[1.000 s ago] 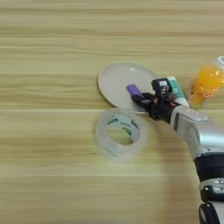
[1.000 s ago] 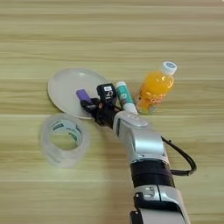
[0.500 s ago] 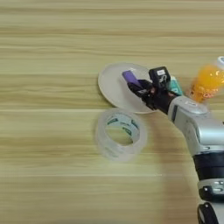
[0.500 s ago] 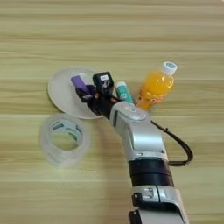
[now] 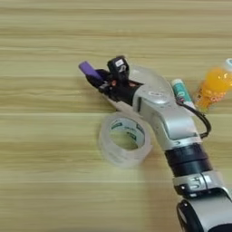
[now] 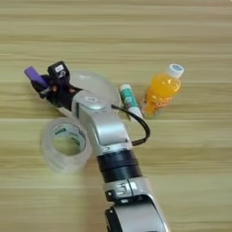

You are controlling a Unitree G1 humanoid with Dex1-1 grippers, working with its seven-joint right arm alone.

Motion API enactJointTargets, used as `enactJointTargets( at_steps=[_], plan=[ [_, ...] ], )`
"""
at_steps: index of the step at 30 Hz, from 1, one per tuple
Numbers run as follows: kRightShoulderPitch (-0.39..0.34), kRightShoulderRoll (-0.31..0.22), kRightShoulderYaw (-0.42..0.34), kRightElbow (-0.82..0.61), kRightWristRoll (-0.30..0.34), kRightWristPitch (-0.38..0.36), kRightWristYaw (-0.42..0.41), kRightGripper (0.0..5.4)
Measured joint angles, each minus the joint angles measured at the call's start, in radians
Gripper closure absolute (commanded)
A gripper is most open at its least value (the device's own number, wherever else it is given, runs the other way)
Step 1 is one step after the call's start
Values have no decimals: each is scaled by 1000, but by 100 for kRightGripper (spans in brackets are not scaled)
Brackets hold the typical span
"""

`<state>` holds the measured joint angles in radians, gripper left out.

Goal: Move the objects on the table

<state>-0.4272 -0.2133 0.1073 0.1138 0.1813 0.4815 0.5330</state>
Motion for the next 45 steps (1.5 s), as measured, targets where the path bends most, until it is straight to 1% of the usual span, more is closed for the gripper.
enactJointTargets(
  at_steps=[3, 6, 10, 12, 14, 16, 19, 26, 33, 36, 40, 45],
  plan=[
    [-7, 22, 28, 31, -15, -5, 4, 398],
    [-31, 39, 58, 87, -37, -13, 11, 398],
    [-61, 61, 82, 196, -69, -37, 20, 398],
    [-80, 70, 91, 263, -85, -48, 21, 398],
    [-85, 74, 95, 297, -94, -56, 22, 398],
    [-112, 81, 97, 359, -108, -78, 25, 398],
    [-139, 89, 99, 418, -123, -100, 28, 398],
    [-193, 98, 99, 529, -155, -140, 45, 398],
    [-239, 103, 112, 607, -187, -148, 67, 399],
    [-281, 105, 125, 665, -206, -154, 85, 399],
    [-315, 108, 127, 719, -209, -165, 93, 399],
    [-330, 109, 125, 743, -209, -167, 108, 399]
  ],
)
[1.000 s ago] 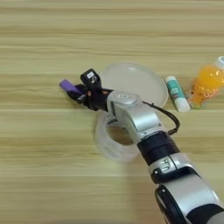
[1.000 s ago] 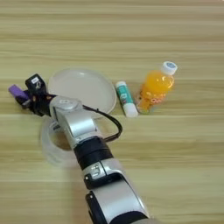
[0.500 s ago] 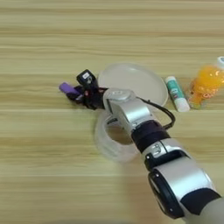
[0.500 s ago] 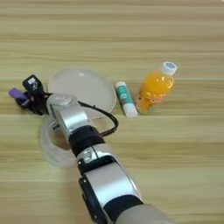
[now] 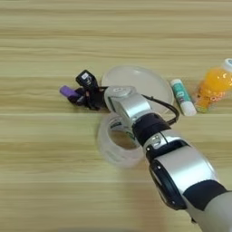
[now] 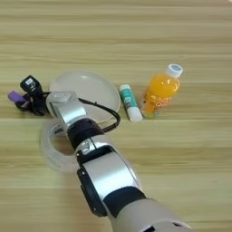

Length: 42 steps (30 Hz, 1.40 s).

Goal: Move the objects on the table

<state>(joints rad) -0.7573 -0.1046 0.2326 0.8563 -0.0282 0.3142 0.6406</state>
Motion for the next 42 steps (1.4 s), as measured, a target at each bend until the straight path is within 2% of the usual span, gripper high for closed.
enactJointTargets(
  at_steps=[16, 20, 27, 33, 38, 42],
  plan=[
    [-9, 4, -3, 34, -1, -34, -3, 399],
    [-10, 6, -5, 41, -3, -39, -6, 326],
    [-6, 5, -5, 8, -8, -20, -3, 252],
    [49, -12, -9, -136, -11, 32, 4, 192],
    [107, -56, -29, -396, 7, 132, 35, 140],
    [140, -85, -48, -549, 20, 185, 43, 101]
  ],
)
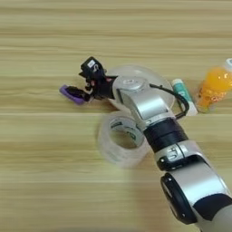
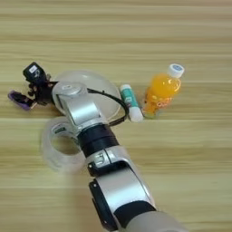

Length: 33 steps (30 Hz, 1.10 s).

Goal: Move the objects on the table

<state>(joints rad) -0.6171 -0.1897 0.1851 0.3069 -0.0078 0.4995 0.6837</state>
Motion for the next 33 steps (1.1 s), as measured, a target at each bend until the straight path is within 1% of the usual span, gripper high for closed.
enactJointTargets(
  at_steps=[3, 4, 8, 9, 11, 13, 15, 16, 18, 21, 25, 26, 27, 33],
  plan=[
    [18, -14, -10, -82, 9, 31, 3, 67],
    [37, -24, -16, -125, 16, 42, 5, 54],
    [75, -72, -47, -207, 32, 64, 8, 4],
    [87, -83, -56, -228, 34, 69, 13, 4],
    [122, -129, -89, -276, 42, 81, 21, 4],
    [159, -159, -116, -318, 51, 84, 25, 4],
    [216, -190, -152, -401, 76, 98, 41, 4],
    [234, -200, -162, -426, 82, 100, 45, 4],
    [295, -224, -198, -498, 108, 102, 50, 4],
    [367, -253, -240, -565, 126, 104, 54, 4],
    [440, -276, -268, -645, 155, 114, 65, 4],
    [473, -289, -276, -682, 159, 121, 66, 4],
    [490, -294, -280, -697, 160, 123, 66, 4],
    [588, -345, -296, -733, 163, 125, 68, 4]
  ],
)
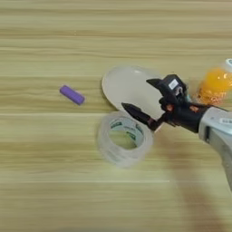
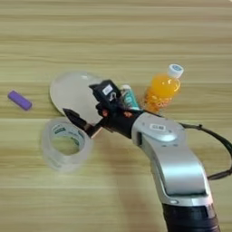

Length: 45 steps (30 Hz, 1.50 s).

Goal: Move the objects on the table

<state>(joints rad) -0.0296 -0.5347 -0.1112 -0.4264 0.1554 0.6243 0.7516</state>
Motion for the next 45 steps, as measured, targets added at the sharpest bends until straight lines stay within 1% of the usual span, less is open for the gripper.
enactJointTargets(
  at_steps=[7, 9, 15, 21, 26, 31, 33, 35, 45],
  plan=[
    [93, -57, -4, 13, -30, -6, 3, 4],
    [103, -61, -4, 12, -32, -6, 4, 4],
    [117, -95, -2, -1, -36, -20, 22, 4],
    [116, -118, 11, -4, -36, -25, 26, 4],
    [105, -125, 43, -3, -45, -27, 26, 4],
    [84, -125, 83, 7, -54, -43, 23, 4],
    [86, -120, 131, 20, -53, -42, 29, 4],
    [90, -119, 150, 49, -53, -40, 34, 4],
    [60, -119, 181, 90, -54, -43, 37, 4]
  ],
)
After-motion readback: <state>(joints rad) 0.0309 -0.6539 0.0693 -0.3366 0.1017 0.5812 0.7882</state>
